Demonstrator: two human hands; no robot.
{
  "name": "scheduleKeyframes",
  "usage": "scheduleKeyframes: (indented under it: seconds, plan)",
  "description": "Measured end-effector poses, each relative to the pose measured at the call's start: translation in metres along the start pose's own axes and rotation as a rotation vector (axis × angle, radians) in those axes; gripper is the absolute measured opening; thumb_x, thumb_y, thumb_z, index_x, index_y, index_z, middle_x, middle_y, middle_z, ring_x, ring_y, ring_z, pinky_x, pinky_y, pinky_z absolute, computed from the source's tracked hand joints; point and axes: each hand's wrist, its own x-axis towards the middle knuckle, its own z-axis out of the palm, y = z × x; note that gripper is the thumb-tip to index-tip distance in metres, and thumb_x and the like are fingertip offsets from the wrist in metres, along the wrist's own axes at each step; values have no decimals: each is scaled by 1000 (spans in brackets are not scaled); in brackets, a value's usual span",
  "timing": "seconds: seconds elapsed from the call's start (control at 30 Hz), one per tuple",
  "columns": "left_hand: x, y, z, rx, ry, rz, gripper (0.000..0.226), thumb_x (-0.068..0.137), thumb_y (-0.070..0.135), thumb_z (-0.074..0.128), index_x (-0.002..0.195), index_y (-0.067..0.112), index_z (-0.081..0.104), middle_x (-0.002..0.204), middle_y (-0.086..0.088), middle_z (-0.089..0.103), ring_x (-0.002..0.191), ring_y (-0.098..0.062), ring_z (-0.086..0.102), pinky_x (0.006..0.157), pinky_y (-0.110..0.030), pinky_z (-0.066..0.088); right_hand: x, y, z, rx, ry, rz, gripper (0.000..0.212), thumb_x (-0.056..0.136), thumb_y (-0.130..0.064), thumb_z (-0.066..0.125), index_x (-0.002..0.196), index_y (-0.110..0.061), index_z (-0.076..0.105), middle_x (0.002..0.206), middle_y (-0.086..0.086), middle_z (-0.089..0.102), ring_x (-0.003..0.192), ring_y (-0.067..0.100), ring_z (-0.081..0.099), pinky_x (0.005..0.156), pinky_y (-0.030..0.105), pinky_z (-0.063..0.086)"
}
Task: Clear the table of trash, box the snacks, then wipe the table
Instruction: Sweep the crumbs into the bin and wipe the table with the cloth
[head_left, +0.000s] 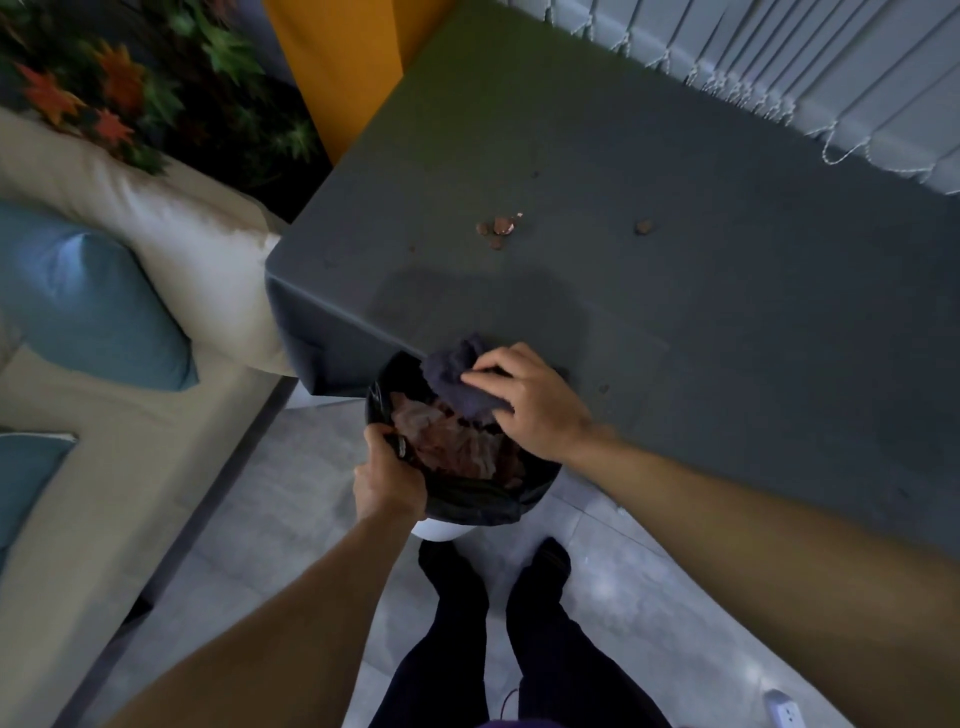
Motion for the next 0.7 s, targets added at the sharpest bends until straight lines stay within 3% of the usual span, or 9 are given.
scheduleKeyframes:
  seconds: [0.07,0.13,0.2,0.27,0.33,0.4,0.53,0.63,0.7]
  plan:
    - [1,0,1,-1,-15,2,38,90,1,36,119,26,34,100,-23,55,76,-46,65,37,-40,55,5,8,-5,-44,116,190,40,85,-4,63,125,-9,67,118,7,59,105,31,52,89,46,50]
    - [0,2,2,10,-26,9,39,89,0,35,119,25,34,100,-23,56,74,-44,65,35,-34,52,6,12,-11,-120,94,312,41,89,-15,64,131,-14,64,124,3,55,110,31,48,91,49,47]
    - [-2,6,4,2,-28,14,42,88,-3,35,120,23,36,99,-23,56,73,-43,64,34,-33,51,4,14,-14,-82,-2,241,42,91,-17,61,132,-12,62,125,2,55,112,29,48,95,45,46]
    - [-3,10,7,-7,-19,15,44,87,-6,37,122,22,38,98,-22,56,71,-39,61,29,-30,46,1,17,-21,10,-12,187,37,88,-10,60,124,-9,68,118,4,59,108,26,50,95,32,44]
    - [-3,14,11,-15,-8,9,44,87,-6,36,121,23,38,96,-21,55,68,-37,60,29,-28,45,-1,27,-29,47,111,228,32,83,-7,60,112,-8,72,108,6,61,102,26,53,91,23,39]
    - [-2,18,15,-41,13,-6,43,87,-4,34,116,28,37,94,-20,55,70,-41,63,36,-38,54,-1,46,-42,50,304,369,29,80,-9,57,104,-7,73,102,9,61,97,28,55,89,23,38]
    - [-1,26,24,-42,35,-29,43,87,-2,35,108,35,35,91,-18,56,74,-42,65,55,-52,61,-2,104,-74,-48,577,677,31,79,-16,45,95,-8,71,97,18,61,96,36,55,90,40,44]
    - [1,33,29,-69,57,-42,44,88,-1,36,118,31,38,94,-18,55,77,-44,64,53,-52,60,1,136,-93,-14,797,897,32,80,-12,45,99,0,67,105,26,59,102,42,53,94,39,37]
    - [0,39,31,-81,68,-49,46,89,-2,35,123,29,39,95,-17,52,77,-44,63,49,-53,59,7,153,-104,18,839,1043,31,85,-8,51,113,2,63,118,26,54,112,43,49,99,35,32]
